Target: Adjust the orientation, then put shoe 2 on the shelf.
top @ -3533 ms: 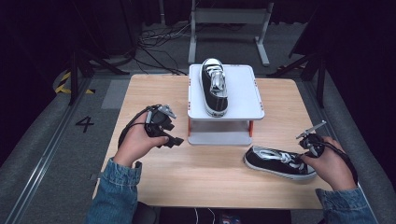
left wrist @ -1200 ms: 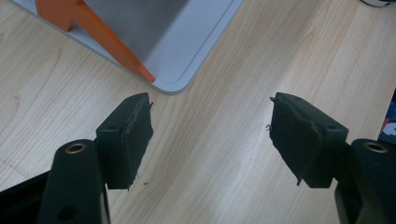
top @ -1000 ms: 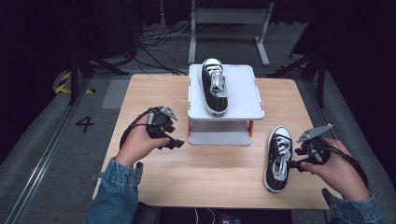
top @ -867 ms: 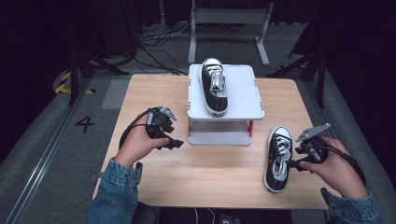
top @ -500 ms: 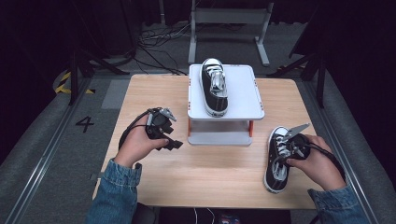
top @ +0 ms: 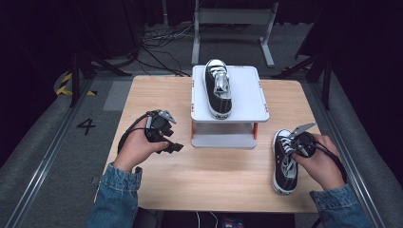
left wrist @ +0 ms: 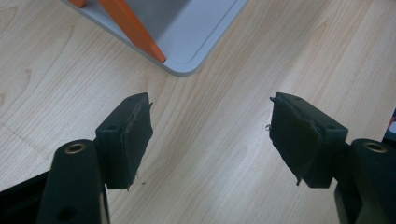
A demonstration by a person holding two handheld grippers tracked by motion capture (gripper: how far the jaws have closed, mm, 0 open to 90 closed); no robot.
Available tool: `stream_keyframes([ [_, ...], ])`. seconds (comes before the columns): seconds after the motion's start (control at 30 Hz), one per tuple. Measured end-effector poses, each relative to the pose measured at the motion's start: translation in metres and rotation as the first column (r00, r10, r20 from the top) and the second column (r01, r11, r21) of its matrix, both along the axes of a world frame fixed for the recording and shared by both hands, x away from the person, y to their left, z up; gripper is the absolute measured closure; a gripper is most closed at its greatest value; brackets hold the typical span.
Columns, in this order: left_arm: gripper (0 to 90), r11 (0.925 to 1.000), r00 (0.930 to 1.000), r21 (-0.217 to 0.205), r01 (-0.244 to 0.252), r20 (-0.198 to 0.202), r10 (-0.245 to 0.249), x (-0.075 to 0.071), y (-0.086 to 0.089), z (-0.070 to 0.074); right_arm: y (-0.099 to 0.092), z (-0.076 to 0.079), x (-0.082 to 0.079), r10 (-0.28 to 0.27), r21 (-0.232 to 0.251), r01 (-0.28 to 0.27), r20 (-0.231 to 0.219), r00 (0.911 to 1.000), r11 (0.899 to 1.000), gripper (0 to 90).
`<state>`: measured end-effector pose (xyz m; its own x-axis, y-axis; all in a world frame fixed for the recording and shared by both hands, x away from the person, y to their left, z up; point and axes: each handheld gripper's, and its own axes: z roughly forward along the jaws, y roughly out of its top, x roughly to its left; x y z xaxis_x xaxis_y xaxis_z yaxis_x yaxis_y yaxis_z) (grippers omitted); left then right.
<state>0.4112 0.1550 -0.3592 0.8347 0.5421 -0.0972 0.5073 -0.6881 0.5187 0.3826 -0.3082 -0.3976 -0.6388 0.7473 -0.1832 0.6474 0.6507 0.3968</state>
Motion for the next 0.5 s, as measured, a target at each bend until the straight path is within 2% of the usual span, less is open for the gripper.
stream_keyframes([
  [0.13, 30.3, 1.0000, 1.0000, -0.003, 0.002, -0.008, -0.002, -0.001, 0.001, 0.000, -0.004, 0.005, 0.001, -0.030, 0.010, 0.030, -0.001, 0.9995, 0.999, 77.1],
  [0.23, 30.3, 0.9999, 1.0000, -0.008, -0.007, 0.003, 0.007, -0.002, 0.005, 0.003, -0.007, 0.011, 0.002, -0.048, 0.027, 0.048, -0.004, 0.9989, 0.998, 77.5],
  [0.4, 30.3, 0.9992, 0.9995, -0.026, -0.031, 0.009, 0.031, -0.003, 0.013, 0.006, -0.010, 0.033, 0.002, -0.052, 0.077, 0.052, 0.000, 0.9986, 0.996, 77.7],
  [0.5, 30.3, 0.9992, 0.9994, -0.024, -0.031, 0.013, 0.031, -0.004, 0.015, 0.007, -0.011, 0.048, 0.004, -0.053, 0.070, 0.051, 0.023, 0.9984, 0.996, 77.7],
])
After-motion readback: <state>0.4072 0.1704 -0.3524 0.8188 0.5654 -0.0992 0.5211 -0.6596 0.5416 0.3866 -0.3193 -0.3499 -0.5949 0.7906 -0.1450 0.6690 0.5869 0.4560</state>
